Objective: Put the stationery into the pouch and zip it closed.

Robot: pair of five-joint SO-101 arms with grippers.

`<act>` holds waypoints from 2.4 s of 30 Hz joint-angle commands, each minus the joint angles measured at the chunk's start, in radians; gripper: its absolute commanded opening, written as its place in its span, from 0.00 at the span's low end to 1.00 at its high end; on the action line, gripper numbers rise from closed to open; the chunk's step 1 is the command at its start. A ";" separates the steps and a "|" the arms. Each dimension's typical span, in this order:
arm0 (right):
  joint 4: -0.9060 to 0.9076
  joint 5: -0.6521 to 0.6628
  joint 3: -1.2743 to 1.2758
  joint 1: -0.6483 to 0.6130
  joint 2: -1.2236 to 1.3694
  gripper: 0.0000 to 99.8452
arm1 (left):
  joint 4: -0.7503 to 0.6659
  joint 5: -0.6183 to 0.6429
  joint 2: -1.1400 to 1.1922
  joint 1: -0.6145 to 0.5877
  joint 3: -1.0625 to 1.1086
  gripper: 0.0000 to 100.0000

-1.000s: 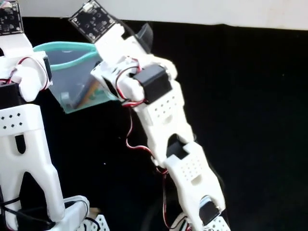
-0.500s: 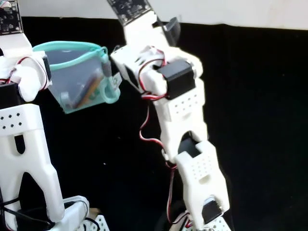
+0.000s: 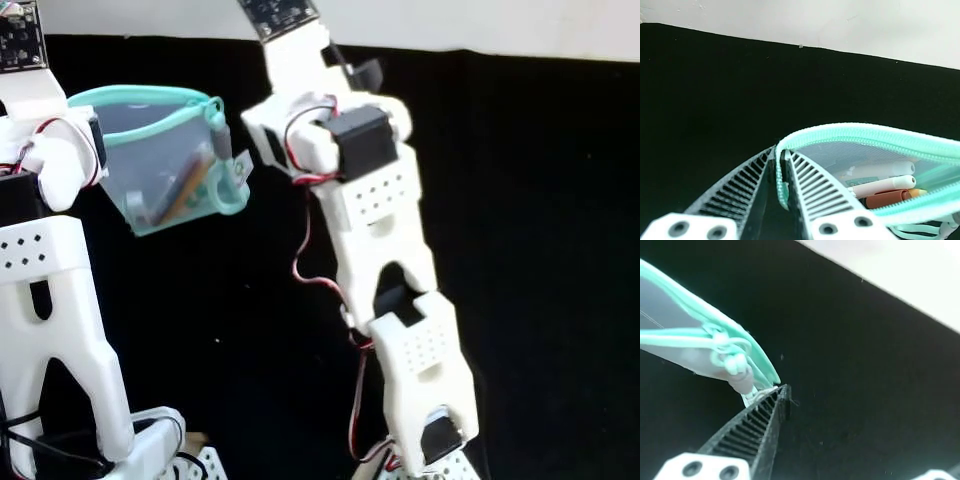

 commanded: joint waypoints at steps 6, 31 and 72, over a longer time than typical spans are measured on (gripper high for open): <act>0.007 -0.054 0.440 -0.021 -0.354 0.52 | 0.005 -0.006 0.073 -0.010 0.047 0.01; -0.736 0.127 1.699 -0.096 -0.897 0.52 | 0.005 -0.006 0.073 0.033 0.056 0.01; -2.390 0.109 2.574 -0.208 -0.820 0.52 | 0.005 -0.006 0.073 0.033 0.056 0.01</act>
